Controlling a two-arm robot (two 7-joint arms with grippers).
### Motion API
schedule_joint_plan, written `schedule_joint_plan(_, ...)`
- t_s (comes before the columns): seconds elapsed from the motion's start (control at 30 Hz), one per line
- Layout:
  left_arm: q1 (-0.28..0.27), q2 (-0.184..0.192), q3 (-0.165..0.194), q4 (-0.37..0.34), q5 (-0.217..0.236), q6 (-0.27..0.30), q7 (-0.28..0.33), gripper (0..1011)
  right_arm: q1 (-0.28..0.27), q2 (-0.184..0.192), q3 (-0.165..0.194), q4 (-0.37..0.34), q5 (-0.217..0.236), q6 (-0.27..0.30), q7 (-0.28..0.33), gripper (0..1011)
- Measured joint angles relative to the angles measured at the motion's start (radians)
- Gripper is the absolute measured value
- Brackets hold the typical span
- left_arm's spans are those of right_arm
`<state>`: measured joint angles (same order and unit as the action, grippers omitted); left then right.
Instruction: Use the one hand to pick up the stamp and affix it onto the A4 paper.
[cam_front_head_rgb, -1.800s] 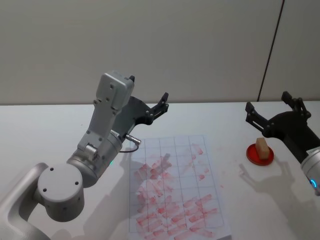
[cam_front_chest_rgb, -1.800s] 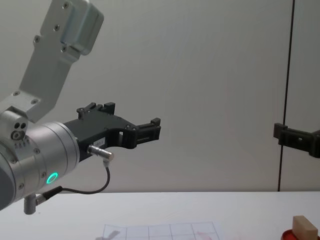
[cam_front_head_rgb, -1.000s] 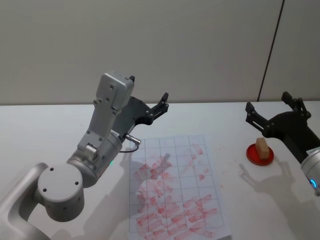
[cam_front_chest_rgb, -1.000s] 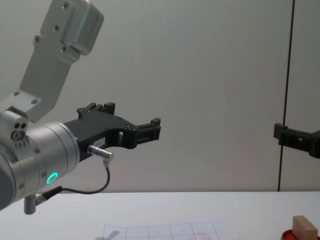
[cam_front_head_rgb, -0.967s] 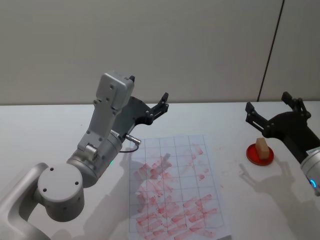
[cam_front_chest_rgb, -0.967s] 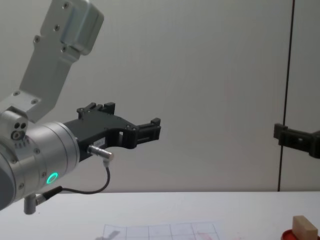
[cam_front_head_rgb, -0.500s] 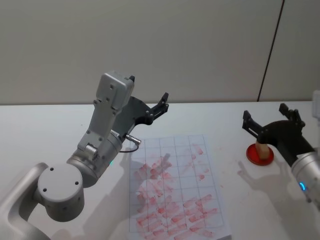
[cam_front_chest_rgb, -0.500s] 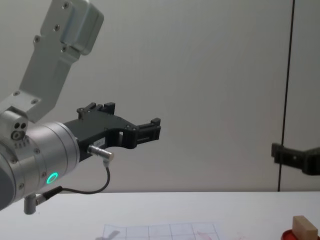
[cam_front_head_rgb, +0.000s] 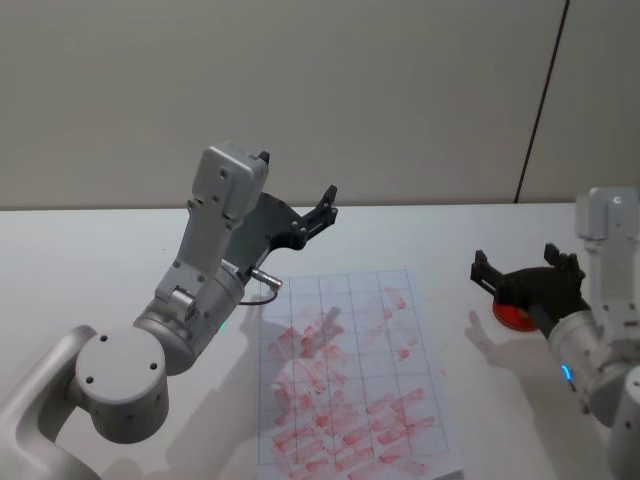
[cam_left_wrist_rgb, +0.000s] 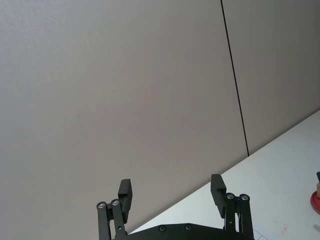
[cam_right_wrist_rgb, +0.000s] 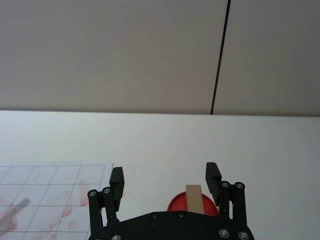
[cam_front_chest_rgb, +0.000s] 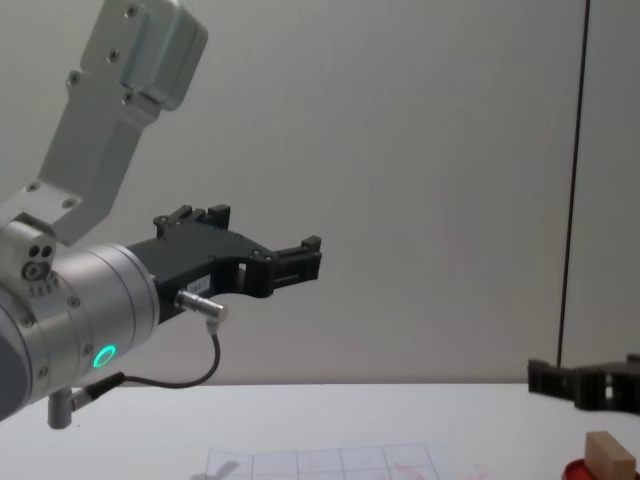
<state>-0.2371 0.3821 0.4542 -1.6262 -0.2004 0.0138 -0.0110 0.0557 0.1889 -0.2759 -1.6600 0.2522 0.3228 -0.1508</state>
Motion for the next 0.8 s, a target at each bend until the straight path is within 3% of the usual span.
schedule_joint_plan(0.3, 0.0, 0.0, 0.0, 0.0, 0.0, 0.0, 0.0, 1001, 0.045, -0.043, 0.002, 0.077, 0.006, 0.068, -0.053, 1001)
schedule_joint_plan(0.8, 0.0, 0.0, 0.0, 0.0, 0.0, 0.0, 0.0, 1001, 0.072, -0.068, 0.014, 0.129, 0.014, 0.12, -0.071, 1001)
